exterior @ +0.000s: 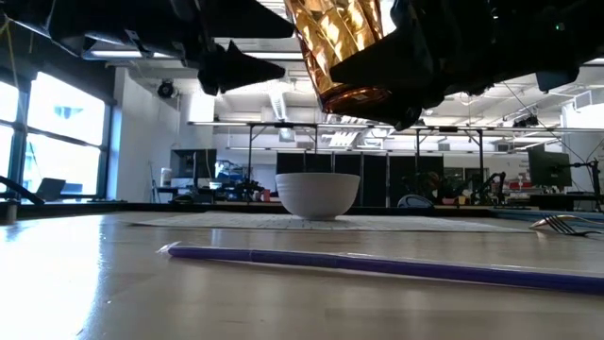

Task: Pick & Place Utensil
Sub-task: Put the brown cup on the gray mat to the top right of the white bowl

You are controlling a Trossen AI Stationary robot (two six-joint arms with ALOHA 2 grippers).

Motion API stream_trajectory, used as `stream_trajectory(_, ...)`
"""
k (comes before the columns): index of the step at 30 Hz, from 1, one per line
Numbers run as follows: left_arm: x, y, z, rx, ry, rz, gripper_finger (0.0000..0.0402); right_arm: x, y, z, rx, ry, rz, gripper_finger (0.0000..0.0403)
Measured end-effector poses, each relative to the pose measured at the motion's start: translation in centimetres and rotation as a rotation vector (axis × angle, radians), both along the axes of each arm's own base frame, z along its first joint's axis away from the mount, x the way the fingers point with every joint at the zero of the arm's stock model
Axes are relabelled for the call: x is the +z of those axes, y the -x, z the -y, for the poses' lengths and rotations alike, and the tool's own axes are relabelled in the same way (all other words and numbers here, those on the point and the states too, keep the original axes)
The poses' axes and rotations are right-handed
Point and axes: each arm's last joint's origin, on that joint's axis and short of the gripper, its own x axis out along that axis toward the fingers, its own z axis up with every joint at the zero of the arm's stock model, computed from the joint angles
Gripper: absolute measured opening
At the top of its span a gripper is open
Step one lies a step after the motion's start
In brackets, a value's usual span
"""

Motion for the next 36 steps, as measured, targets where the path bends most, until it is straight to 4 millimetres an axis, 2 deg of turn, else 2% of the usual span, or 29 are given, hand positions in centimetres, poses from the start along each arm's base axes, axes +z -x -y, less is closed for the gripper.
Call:
stream_trajectory(8, 0.4, -0.2, 0.1, -0.018, -0.025, 0.014, 0.027, 0.0, 0.0, 0.0, -0.01, -0.002, 0.002, 0.0323)
stream_trajectory(14, 0.5, -0.2, 0.1, -0.017, -0.016, 0.026, 0.0229, 0.0, -0.1, 0.4, -0.023, -0.01, 0.003, 0.0323)
stream_trajectory(20, 0.4, -0.2, 0.0, -0.003, -0.019, 0.015, 0.022, 0.0, -0.2, 0.8, -0.038, -0.027, -0.001, 0.0323)
stream_trajectory(28, -1.0, 0.0, 0.0, -0.001, -0.071, -0.136, 0.022, -0.1, -0.2, 0.8, -0.047, -0.02, -0.003, 0.0323)
stream_trajectory(33, -0.9, 0.0, 0.2, -0.065, -0.105, -0.135, 0.022, -0.2, -0.2, 0.8, -0.043, -0.011, -0.014, 0.0323)
stream_trajectory(36, -0.4, 0.4, 0.2, -0.099, -0.138, -0.149, 0.0221, -0.3, 0.2, 0.9, -0.03, -0.027, -0.077, 0.0323)
